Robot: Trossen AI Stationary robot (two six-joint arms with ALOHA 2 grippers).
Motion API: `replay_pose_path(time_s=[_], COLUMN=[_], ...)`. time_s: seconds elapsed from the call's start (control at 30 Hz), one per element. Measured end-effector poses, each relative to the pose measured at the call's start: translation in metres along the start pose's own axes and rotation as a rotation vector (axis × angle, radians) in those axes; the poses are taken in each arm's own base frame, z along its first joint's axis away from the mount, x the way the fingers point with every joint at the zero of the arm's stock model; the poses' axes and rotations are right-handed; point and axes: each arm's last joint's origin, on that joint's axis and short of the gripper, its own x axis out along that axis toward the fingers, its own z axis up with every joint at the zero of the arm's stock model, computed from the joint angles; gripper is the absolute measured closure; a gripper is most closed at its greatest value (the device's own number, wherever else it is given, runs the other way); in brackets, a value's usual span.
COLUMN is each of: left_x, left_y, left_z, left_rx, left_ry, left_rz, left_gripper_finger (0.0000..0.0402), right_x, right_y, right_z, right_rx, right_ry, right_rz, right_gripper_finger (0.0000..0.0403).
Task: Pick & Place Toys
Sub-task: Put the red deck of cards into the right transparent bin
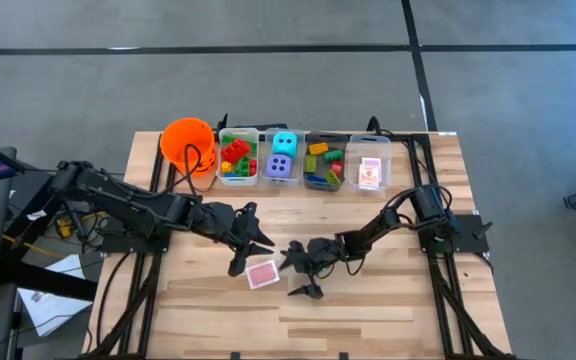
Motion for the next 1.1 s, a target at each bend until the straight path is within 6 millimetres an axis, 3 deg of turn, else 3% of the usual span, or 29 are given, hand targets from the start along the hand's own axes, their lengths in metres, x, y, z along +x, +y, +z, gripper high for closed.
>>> replay_pose_path(time_s=[0.3, 1.1], left_x=[0.000, 0.000], left_y=[0.000, 0.000], left_z=[0.000, 0.000], left_rx=[0.001, 0.001], left_ry=[0.000, -0.001], left_rz=[-0.001, 0.001], left_gripper_finger=[0.0321, 0.0321], right_x=[0.000, 0.010], right_y=[-0.006, -0.007], right_z=[-0.001, 0.022], right_rx=[-0.067, -0.099], right_ry=[0.006, -0.093], right_rz=[-0.159, -0.156], right_gripper_finger=[0.0003, 0.0002])
